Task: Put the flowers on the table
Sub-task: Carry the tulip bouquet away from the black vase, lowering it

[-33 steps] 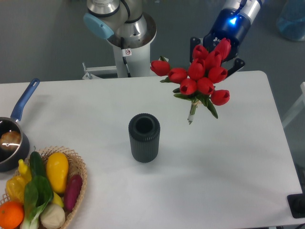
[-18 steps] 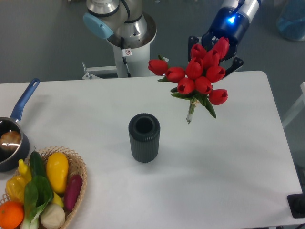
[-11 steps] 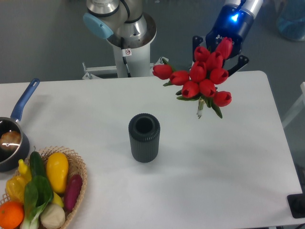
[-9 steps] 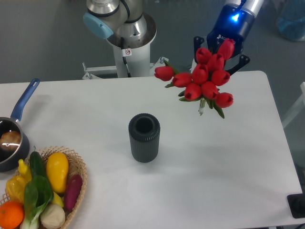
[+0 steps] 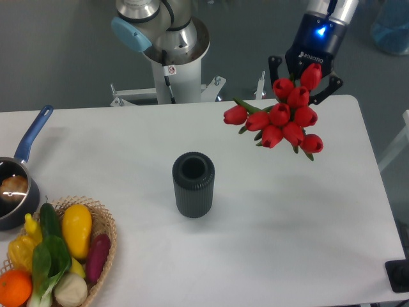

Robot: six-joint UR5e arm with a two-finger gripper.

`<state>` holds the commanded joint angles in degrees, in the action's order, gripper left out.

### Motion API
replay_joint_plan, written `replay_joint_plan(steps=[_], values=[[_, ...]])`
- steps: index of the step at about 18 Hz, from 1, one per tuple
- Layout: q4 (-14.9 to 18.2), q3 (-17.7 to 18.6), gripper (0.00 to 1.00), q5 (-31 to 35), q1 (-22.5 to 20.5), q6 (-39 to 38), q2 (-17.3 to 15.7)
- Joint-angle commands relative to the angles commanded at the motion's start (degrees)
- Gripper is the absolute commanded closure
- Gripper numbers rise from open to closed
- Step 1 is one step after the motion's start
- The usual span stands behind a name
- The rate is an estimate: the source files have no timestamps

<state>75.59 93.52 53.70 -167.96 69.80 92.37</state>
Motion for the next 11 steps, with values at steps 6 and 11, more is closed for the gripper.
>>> replay_joint_plan(steps=[6,11], values=[[0.0,-0.2,0.66,4.1,1.1,-4.5,3.5],[-1.8,-0.7,0.66,5.1,2.0,-4.2,9.7]])
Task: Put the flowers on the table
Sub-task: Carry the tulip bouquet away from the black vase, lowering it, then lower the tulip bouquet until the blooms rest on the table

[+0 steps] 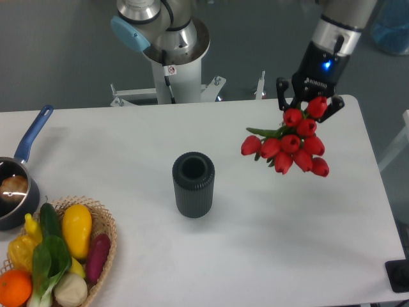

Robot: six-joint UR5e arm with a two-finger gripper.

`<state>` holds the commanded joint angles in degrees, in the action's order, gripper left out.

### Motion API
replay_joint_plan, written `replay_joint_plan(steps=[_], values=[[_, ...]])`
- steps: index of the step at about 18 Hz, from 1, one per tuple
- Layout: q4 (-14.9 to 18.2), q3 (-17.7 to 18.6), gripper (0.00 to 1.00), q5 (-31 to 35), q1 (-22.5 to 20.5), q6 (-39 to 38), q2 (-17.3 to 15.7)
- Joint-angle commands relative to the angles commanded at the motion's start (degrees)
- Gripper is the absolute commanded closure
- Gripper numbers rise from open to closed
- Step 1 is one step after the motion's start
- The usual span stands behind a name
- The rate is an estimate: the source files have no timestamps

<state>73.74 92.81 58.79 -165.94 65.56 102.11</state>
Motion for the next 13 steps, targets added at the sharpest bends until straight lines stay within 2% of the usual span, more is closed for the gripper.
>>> replay_joint_plan(steps=[2,6,11,13], values=[[-1.7,0.0,0.66,2.6,1.1,0.0,1.1],[-1.8,-1.9,0.66,7.2,4.0,-0.4,3.9],[-2.2,-4.7,0.66,8.0,5.9,-5.6,6.6],[-3.3,-4.8,0.66,8.2,6.2,-7.5,7.3]])
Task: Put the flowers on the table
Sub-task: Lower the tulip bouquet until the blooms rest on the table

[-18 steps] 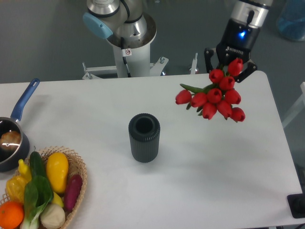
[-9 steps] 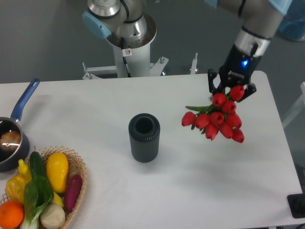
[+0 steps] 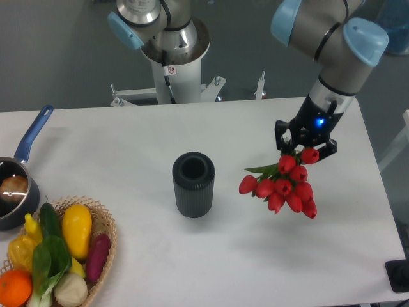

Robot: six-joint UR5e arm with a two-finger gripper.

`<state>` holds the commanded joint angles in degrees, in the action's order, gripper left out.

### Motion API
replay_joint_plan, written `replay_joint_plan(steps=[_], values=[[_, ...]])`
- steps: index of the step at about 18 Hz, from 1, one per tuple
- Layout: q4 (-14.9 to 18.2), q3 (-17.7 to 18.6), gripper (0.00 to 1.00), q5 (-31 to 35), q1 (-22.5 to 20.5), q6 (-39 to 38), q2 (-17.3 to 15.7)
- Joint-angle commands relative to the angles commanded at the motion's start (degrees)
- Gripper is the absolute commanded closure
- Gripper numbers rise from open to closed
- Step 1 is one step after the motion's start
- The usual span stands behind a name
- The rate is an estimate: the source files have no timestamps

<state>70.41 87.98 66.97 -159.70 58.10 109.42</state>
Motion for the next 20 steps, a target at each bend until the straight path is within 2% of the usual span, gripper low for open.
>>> replay_joint_plan(steps=[5,9,15,20], values=[[-4.3,-0.2,0.66,1.5,1.0,-9.0,1.8],[-4.4,-0.3,0.65,6.4,2.7,-11.3,3.1],[-4.6,-0.3,0.62,6.5,2.8,-12.6,3.6],[-5.5,-0.8,0.61,6.5,2.9,-13.5,5.7]])
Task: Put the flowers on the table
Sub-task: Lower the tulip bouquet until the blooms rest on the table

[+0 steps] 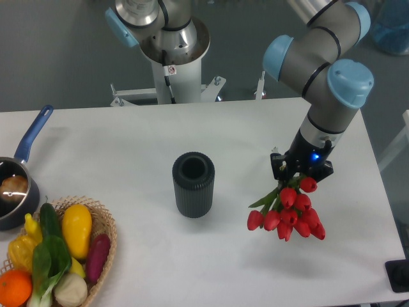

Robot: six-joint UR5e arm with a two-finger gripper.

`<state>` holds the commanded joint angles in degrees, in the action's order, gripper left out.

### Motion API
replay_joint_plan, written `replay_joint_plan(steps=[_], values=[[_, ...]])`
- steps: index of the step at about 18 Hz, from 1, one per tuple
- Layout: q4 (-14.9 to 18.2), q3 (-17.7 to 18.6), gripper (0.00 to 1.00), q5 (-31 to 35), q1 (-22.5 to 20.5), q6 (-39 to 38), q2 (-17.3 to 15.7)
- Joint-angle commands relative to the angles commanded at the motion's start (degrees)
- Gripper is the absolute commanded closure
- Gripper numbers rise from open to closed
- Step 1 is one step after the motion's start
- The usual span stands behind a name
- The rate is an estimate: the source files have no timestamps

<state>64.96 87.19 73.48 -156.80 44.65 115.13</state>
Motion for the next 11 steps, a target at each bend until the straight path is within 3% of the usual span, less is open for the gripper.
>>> replay_joint_plan(steps=[11], values=[[-0.7,0.1,0.61,2.0,1.4,-1.0,1.9]])
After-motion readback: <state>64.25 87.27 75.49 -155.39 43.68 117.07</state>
